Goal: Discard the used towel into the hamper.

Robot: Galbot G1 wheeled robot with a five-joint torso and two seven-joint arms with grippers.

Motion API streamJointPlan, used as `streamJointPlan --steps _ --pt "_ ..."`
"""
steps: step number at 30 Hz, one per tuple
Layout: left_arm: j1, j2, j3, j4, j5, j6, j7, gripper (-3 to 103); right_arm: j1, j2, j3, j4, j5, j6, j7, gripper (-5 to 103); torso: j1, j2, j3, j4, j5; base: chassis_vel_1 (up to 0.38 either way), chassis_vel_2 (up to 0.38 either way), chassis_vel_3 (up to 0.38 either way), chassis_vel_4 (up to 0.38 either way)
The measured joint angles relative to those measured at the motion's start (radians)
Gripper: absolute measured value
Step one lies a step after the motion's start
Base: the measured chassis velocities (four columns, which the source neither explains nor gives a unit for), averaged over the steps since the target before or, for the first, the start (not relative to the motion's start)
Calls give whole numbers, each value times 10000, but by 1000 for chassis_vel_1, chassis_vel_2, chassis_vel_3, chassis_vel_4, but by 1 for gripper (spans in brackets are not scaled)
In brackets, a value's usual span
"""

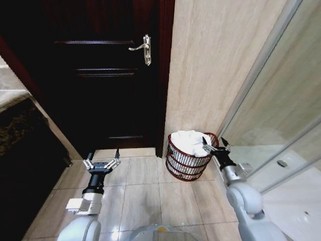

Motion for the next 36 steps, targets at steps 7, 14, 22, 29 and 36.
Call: streamJointPlan --steps 7,14,22,29,36 --pt "-59 139 -26 27 -24 180 8 100 -417 362 -83 524 -330 -17 301 100 93 337 244 -1 1 0 0 0 0" --pt "-191 108 -11 144 -62 252 79 100 -448 543 -250 508 -500 -92 574 100 180 612 435 -1 1 0 0 0 0" --pt "-258 33 -20 309 -114 -138 144 100 -326 392 -223 359 -438 -485 574 100 226 761 537 0 3 0 0 0 0" --pt "-233 -29 -73 385 -163 -337 204 100 -210 348 -241 165 -344 -548 534 100 224 758 532 0 3 -16 17 18 -16" --pt "-255 36 -124 428 -264 -423 429 100 -148 360 -331 114 -359 -655 536 100 222 735 521 0 2 -114 114 114 -117"
